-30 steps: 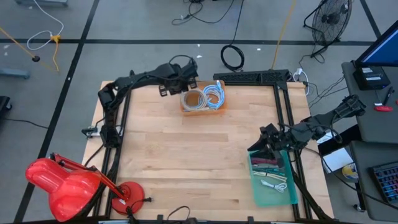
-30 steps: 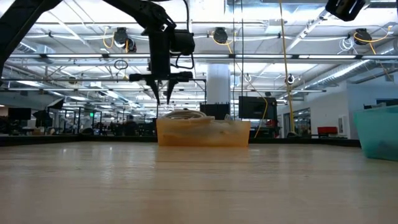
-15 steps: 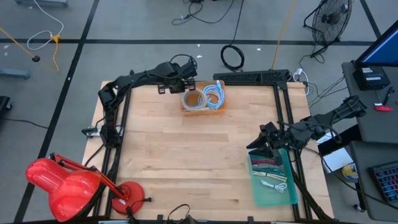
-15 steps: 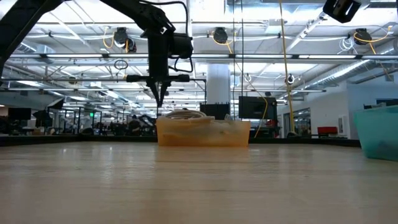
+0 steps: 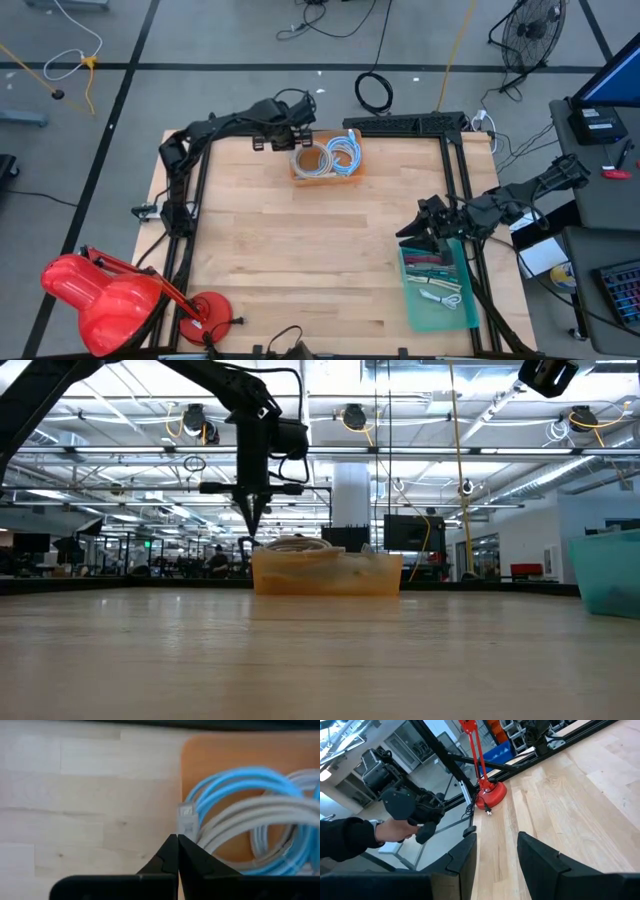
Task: Pick & Place USB Port
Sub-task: Put the large brown charger cable into the orange bin, then adjust the bins
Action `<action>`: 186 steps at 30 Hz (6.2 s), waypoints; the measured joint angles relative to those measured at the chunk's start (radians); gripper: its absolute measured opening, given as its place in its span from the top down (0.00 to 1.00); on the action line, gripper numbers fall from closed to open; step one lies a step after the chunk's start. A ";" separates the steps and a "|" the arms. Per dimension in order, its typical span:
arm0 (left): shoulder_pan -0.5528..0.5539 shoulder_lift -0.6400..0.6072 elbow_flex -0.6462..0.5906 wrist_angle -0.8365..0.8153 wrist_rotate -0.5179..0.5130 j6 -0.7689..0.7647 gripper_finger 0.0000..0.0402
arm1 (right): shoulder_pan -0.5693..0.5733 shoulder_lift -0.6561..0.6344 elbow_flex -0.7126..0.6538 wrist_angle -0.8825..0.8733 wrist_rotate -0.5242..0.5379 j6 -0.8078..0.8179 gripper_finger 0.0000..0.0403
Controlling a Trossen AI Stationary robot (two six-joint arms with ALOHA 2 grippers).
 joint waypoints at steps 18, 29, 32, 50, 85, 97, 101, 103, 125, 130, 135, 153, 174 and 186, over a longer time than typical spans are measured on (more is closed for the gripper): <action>-0.005 0.008 -0.110 0.100 0.044 -0.001 1.00 | 0.000 0.000 0.000 -0.003 0.000 0.000 0.67; -0.012 0.008 -0.123 0.176 0.041 -0.011 1.00 | 0.000 0.000 0.000 -0.007 0.023 0.000 0.67; -0.012 0.008 -0.123 0.178 0.033 -0.020 1.00 | 0.000 0.000 0.000 -0.007 0.024 0.000 0.67; -0.027 0.006 -0.087 0.571 0.178 0.184 1.00 | 0.000 0.033 0.000 -0.006 0.045 0.003 0.67; -0.061 0.070 -0.346 1.066 0.531 0.194 1.00 | -0.062 0.033 0.000 -0.010 -0.012 0.004 0.67; -0.052 0.068 -0.366 1.090 0.529 0.197 1.00 | -0.063 0.033 0.000 -0.010 -0.012 0.003 0.67; -0.049 0.068 -0.368 1.189 0.528 0.174 1.00 | -0.062 0.033 0.000 -0.010 -0.012 0.003 0.67; -0.049 0.064 -0.368 1.264 0.531 0.158 1.00 | -0.062 0.033 0.000 -0.008 -0.012 0.003 0.67; -0.173 0.051 0.148 1.255 0.680 0.311 1.00 | -0.062 -0.013 0.000 -0.007 -0.135 -0.119 0.87; -0.262 0.051 0.264 1.105 0.641 0.404 1.00 | -0.062 -0.071 0.000 -0.011 -0.163 -0.195 0.98; -0.365 0.051 0.312 1.060 0.581 0.445 1.00 | -0.063 -0.113 0.000 -0.098 -0.219 -0.273 1.00; -0.697 -0.018 0.313 0.894 0.177 0.530 1.00 | -0.091 -0.170 -0.189 0.018 -0.291 -0.423 1.00; -0.629 -0.221 0.301 0.139 0.007 0.619 1.00 | -0.380 -0.196 -0.572 0.608 -0.374 -0.207 1.00; -0.363 -0.189 -0.189 0.510 0.373 0.662 1.00 | -0.421 -0.193 -0.496 0.683 -0.373 -0.259 1.00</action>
